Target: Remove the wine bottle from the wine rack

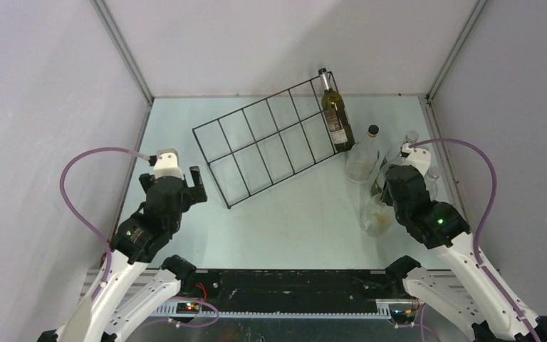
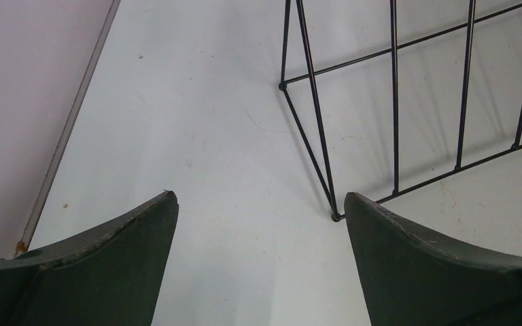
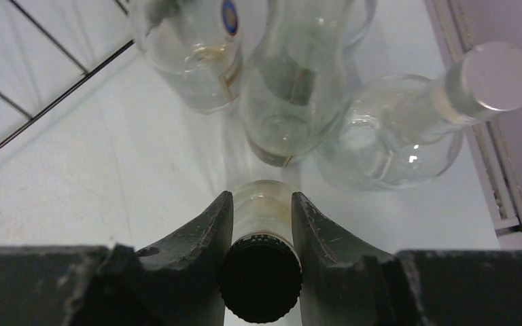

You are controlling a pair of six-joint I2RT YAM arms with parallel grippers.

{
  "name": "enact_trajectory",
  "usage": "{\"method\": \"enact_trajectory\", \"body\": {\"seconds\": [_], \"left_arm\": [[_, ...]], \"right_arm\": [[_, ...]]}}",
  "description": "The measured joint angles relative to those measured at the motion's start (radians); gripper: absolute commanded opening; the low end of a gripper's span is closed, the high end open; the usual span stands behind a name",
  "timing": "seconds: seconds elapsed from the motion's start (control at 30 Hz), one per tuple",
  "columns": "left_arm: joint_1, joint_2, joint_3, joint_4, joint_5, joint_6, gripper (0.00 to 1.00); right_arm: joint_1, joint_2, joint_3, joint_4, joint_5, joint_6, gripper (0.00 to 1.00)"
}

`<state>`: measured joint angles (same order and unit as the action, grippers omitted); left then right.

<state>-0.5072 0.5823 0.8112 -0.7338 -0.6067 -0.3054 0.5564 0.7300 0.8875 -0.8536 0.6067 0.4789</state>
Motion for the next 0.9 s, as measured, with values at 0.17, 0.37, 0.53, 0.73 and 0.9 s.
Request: {"method": "enact_trajectory", "body": {"seconds": [0.17,0.37,0.53,0.73,0.9], "left_arm": [[0.0,0.0,0.0,0.006,0.0,0.0,1.0],[0.0,0.0,0.0,0.007,0.0,0.0,1.0],[0.0,0.0,0.0,0.007,0.0,0.0,1.0],[0.0,0.0,0.0,0.007,0.0,0.0,1.0],[0.0,0.0,0.0,0.008,0.0,0.0,1.0]], "right_arm": [[-0.102,-0.002,-0.01,0.03,-0.016,-0.023,0.0],[-0.191,0.008,-0.023,0.09,-0.048,-0.072,0.0],[-0.226,0.01,-0.026,0.109,-0.071,-0.098,0.0],[-0.235,0.009,-0.029,0.121,-0.084,-0.111,0.27],[-0.238,0.005,-0.036,0.133,-0.092,-0.114,0.49]]}}
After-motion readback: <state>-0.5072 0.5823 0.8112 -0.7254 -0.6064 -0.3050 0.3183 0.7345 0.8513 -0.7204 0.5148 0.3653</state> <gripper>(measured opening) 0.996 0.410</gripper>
